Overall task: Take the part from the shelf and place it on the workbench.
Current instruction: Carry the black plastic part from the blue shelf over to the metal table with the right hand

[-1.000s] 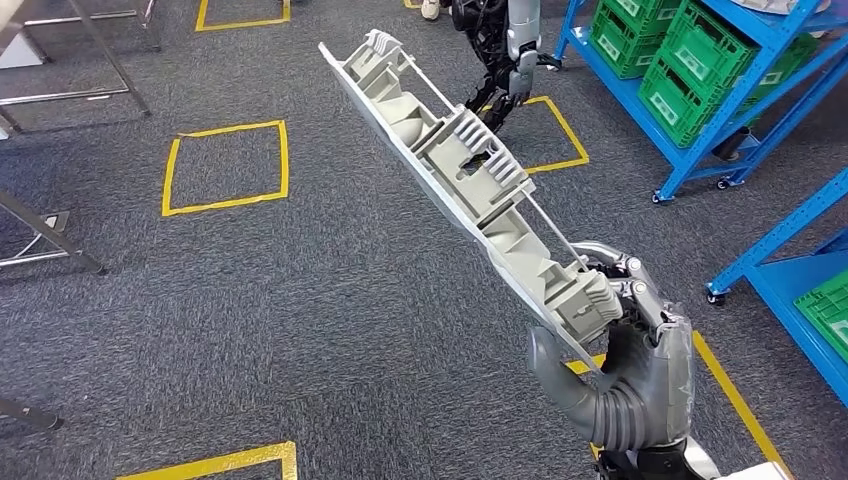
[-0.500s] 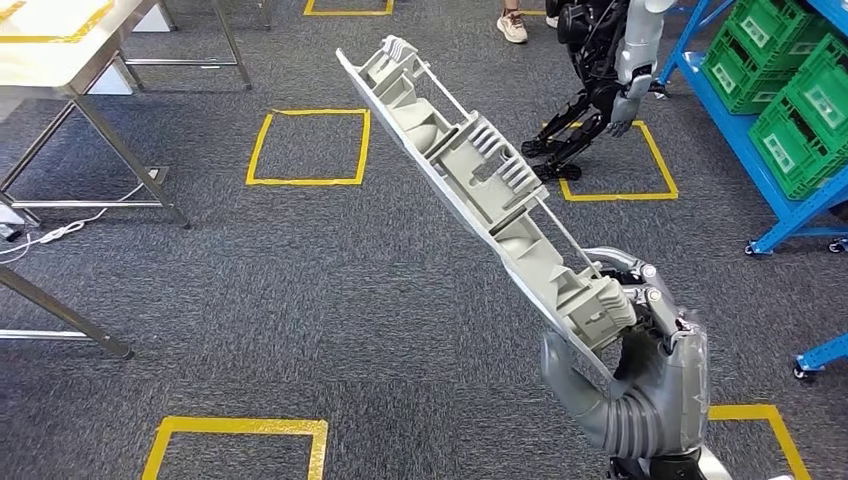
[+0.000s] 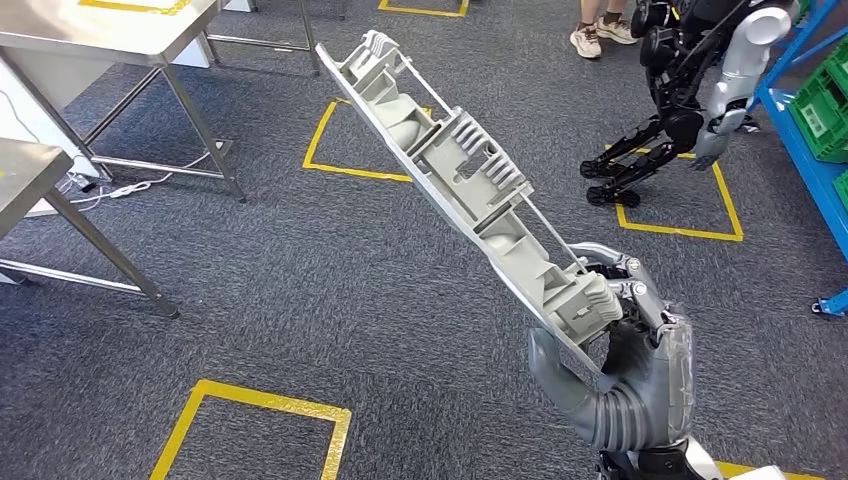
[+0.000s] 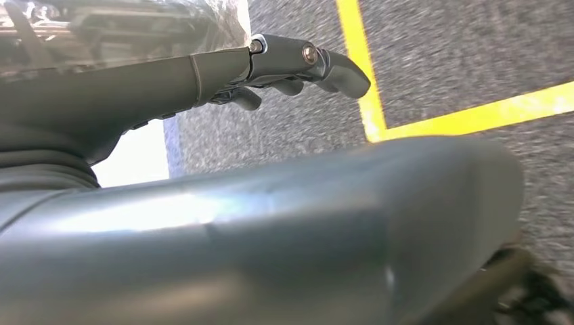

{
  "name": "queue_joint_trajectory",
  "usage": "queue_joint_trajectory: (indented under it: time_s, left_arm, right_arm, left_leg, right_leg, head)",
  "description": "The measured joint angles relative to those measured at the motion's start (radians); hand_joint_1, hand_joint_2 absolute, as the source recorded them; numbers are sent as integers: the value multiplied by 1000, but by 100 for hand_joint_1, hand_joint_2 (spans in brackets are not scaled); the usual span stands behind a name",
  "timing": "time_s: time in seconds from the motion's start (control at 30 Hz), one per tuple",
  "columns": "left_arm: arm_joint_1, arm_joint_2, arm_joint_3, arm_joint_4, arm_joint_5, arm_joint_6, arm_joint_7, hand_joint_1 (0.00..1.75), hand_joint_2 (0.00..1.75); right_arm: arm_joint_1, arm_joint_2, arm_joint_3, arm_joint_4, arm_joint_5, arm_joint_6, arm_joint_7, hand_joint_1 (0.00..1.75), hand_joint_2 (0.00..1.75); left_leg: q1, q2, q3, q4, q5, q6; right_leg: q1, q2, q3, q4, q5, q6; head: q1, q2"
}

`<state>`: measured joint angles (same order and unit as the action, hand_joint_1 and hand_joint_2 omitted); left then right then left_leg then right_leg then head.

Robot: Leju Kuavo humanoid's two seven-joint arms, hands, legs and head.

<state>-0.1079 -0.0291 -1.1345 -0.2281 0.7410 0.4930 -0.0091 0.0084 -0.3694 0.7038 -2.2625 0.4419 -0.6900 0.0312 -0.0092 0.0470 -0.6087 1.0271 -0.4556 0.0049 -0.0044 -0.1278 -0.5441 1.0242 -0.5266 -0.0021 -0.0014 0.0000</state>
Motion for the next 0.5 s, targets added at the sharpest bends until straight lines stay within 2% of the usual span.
queue_joint_trajectory:
  time_s: [0.07, 0.1, 0.13, 0.17, 0.2, 0.23, 0.27, 0.3, 0.33, 0.37, 0.4, 0.43, 0.47, 0.5]
  left_arm:
    - [1, 1, 0, 0, 0, 0, 3, 0, 175]
    - [0, 1, 0, 0, 0, 0, 4, 0, 175]
    - [-2, 1, 0, 0, -1, 0, 6, 0, 175]
    - [-4, 1, 0, 0, -1, 0, 6, 0, 175]
    - [-4, 1, 0, 0, -2, 0, 7, 0, 175]
    - [-3, 1, 0, 0, -2, 0, 8, 0, 175]
    - [-3, 1, 0, 0, -2, 0, 9, 0, 175]
    - [-3, 1, 0, 0, -2, -1, 9, 0, 175]
    - [-3, 0, 0, 0, -2, -1, 9, 0, 175]
    - [-4, -1, 0, 0, -2, -1, 10, 0, 175]
    - [-4, -1, 0, 0, -2, -1, 10, 0, 175]
    - [-3, -2, 0, 0, -2, -1, 10, 0, 175]
    - [-1, -2, 0, 0, -2, -2, 11, 0, 175]
    - [1, -2, 0, 0, -2, -2, 12, 0, 175]
  right_arm:
    - [-2, -1, 0, 0, -1, 1, 1, 175, 175]
    - [-2, -3, 0, 0, -1, 1, 2, 175, 175]
    - [-2, -4, 0, 0, -2, 1, 2, 175, 175]
    - [-1, -5, 1, 1, -2, 1, 3, 175, 175]
    - [-1, -5, 1, 1, -3, 1, 4, 175, 175]
    - [-1, -6, 1, 2, -4, 1, 5, 175, 175]
    - [-1, -6, 2, 2, -4, 2, 6, 175, 175]
    - [-1, -6, 2, 2, -5, 2, 7, 175, 175]
    - [-2, -6, 2, 2, -5, 2, 7, 175, 175]
    - [-3, -6, 2, 2, -5, 2, 7, 175, 175]
    - [-3, -6, 2, 2, -5, 2, 8, 175, 175]
    - [-4, -7, 2, 3, -5, 2, 8, 175, 175]
    - [-5, -7, 3, 3, -5, 3, 9, 175, 175]
    - [-6, -7, 3, 3, -6, 3, 10, 175, 175]
  left_leg:
    - [5, -24, 2, -5, 3, 12]
    - [7, -37, 3, -6, 3, 16]
    - [7, -50, 3, -6, 3, 19]
    - [6, -64, 4, -5, 2, 21]
    - [5, -79, 5, -5, 2, 22]
    - [4, -95, 7, -4, 1, 21]
    - [3, -111, 9, -4, 1, 21]
    - [3, -126, 11, -3, 0, 20]
    - [3, -140, 11, -2, -1, 17]
    - [4, -153, 9, 0, -1, 13]
    - [7, -165, 5, 0, 0, 8]
    - [10, -176, 0, -1, 2, 2]
    - [13, -188, -3, -3, 4, -5]
    - [14, -190, -5, -3, 3, -11]
  right_leg:
    - [-5, 47, -20, 52, -35, 6]
    - [-7, 82, -47, 109, -64, 7]
    - [-8, 106, -83, 178, -93, 7]
    - [-7, 117, -118, 241, -112, 6]
    - [-7, 122, -143, 279, -116, 5]
    - [-7, 124, -151, 278, -97, 3]
    - [-6, 129, -141, 240, -62, -1]
    - [-7, 145, -118, 174, -16, -5]
    - [-8, 170, -93, 107, 18, -9]
    - [-9, 192, -73, 53, 39, -11]
    - [-9, 208, -61, 21, 47, -12]
    - [-7, 212, -57, 11, 44, -13]
    - [-6, 202, -54, 4, 45, -14]
    - [-6, 189, -49, -3, 47, -18]
  head:
    - [5, 0]
    - [10, 0]
    - [14, 0]
    - [18, 0]
    - [21, 0]
    - [22, 0]
    - [23, 0]
    - [24, 0]
    - [25, 0]
    - [25, 0]
    - [26, 0]
    - [27, 0]
    - [28, 0]
    - [30, 0]
